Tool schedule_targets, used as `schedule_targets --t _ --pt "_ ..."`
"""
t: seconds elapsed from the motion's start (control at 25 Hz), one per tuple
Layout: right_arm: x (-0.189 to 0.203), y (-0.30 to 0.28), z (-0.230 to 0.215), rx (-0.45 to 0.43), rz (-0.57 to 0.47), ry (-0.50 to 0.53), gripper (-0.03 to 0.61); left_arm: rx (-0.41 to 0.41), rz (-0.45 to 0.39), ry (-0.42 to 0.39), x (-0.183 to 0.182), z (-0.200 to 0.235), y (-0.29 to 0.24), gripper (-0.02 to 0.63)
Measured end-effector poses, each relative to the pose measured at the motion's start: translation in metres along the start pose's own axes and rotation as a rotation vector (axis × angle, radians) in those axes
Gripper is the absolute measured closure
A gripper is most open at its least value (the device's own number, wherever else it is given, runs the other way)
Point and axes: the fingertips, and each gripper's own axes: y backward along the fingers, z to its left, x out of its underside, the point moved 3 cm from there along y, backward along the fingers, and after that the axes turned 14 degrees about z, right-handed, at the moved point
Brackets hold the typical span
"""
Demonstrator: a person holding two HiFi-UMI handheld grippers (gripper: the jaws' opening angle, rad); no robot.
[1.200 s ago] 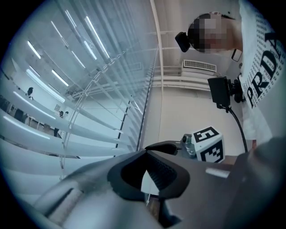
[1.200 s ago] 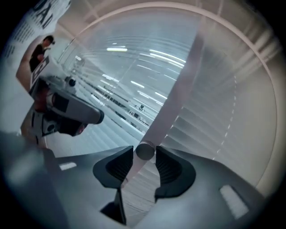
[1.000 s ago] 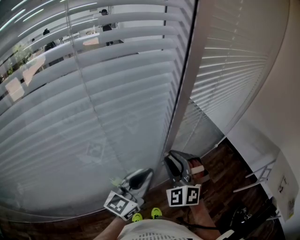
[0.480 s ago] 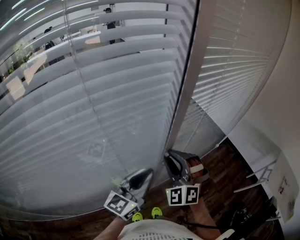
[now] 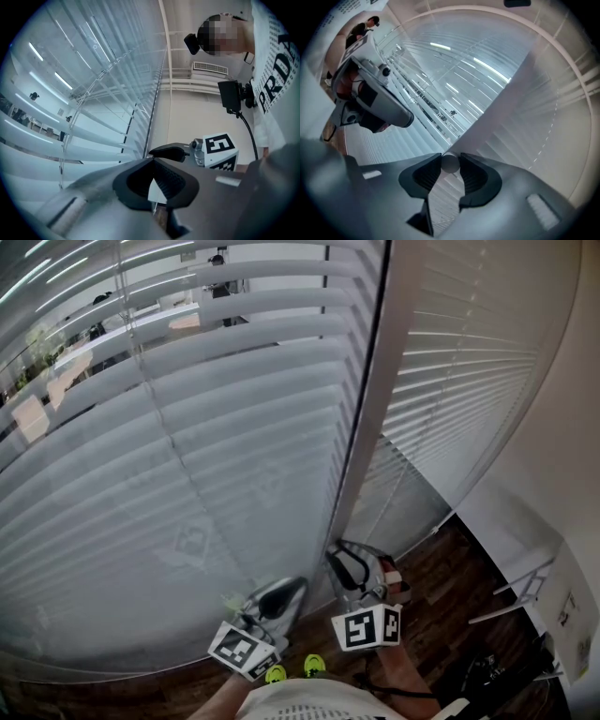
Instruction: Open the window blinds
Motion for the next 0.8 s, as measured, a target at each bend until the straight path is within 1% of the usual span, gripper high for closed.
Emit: schedule_targets --t 0.08,0.16,0.6,0.72,0.8 --pt "0.0 0.001 -0.002 -0.027 -0.016 -0.08 0.448 0.0 0.001 0.001 0.0 0.0 0.0 0.621" --pt "0.001 0.001 -0.003 -0.047 -0.028 -0.139 0.448 0.0 0.001 0.002 0.0 0.0 0.0 0.621" --pt "0.003 0.002 -0.008 -0.113 -0.073 -0.34 0.448 0.001 0.003 0.003 0.001 0.0 0.001 0.621" --pt "0.004 0.0 -0.01 -0.133 -0.094 -0.421 0.448 0.0 0.002 -0.002 0.001 0.001 0.001 0.621" --pt "0.004 0.0 -0.011 -0.145 -0.11 -0.456 0.448 0.001 0.001 -0.008 0.001 0.002 0.001 0.621"
